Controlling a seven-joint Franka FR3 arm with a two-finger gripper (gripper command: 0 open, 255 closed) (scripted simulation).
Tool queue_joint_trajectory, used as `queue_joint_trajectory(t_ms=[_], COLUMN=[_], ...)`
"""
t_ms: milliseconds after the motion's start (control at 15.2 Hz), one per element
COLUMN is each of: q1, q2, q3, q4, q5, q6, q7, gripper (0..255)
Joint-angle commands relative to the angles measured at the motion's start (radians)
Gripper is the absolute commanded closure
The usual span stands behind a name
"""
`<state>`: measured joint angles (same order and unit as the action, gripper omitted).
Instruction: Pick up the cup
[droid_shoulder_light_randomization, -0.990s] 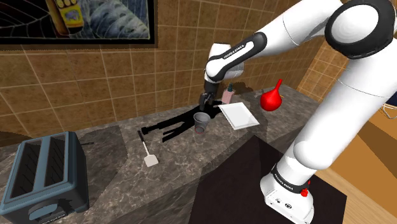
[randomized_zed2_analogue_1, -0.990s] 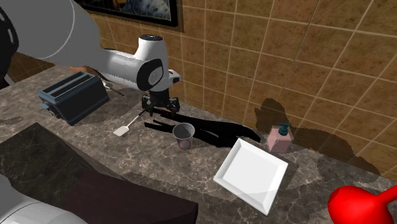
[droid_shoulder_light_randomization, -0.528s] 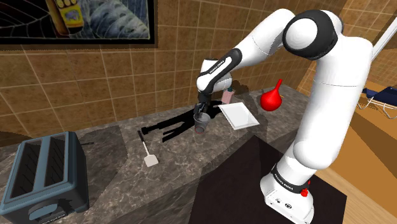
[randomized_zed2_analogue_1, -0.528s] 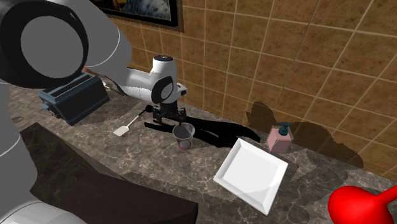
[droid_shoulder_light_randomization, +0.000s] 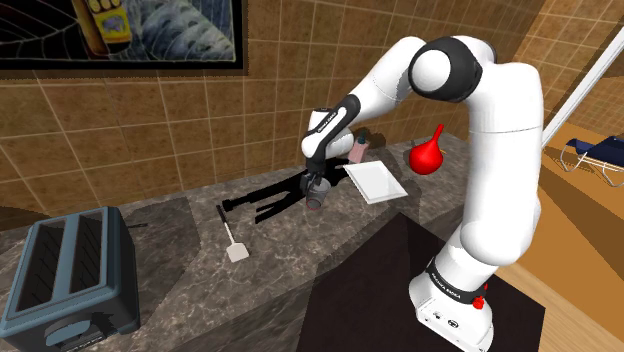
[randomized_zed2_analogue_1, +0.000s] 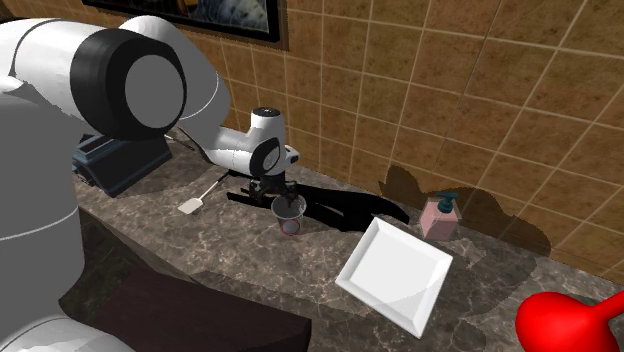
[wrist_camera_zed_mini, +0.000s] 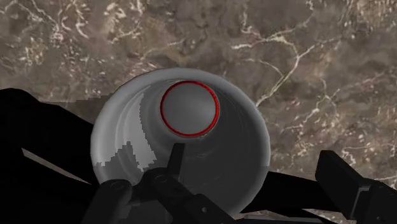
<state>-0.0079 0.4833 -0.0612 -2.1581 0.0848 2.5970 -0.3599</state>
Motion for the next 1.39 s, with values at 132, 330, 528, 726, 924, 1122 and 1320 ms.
queue_joint_trajectory(t_ms=[132, 330, 528, 726, 924, 1122, 1320], q1=[-0.004, -0.003, -0.004, -0.004, -0.004, -0.001, 0.002], q2=[0.061, 0.059, 0.06, 0.06, 0.061, 0.023, -0.014], q3=[0.006, 0.006, 0.006, 0.006, 0.006, 0.002, -0.002], q4=[0.015, 0.014, 0.015, 0.015, 0.015, 0.006, -0.001], q5=[0.007, 0.007, 0.007, 0.007, 0.007, 0.003, -0.002], q6=[0.046, 0.045, 0.045, 0.045, 0.046, 0.017, -0.013], q7=[-0.005, -0.004, -0.004, -0.004, -0.005, -0.001, 0.003], gripper=[0, 255, 255, 255, 255, 255, 255])
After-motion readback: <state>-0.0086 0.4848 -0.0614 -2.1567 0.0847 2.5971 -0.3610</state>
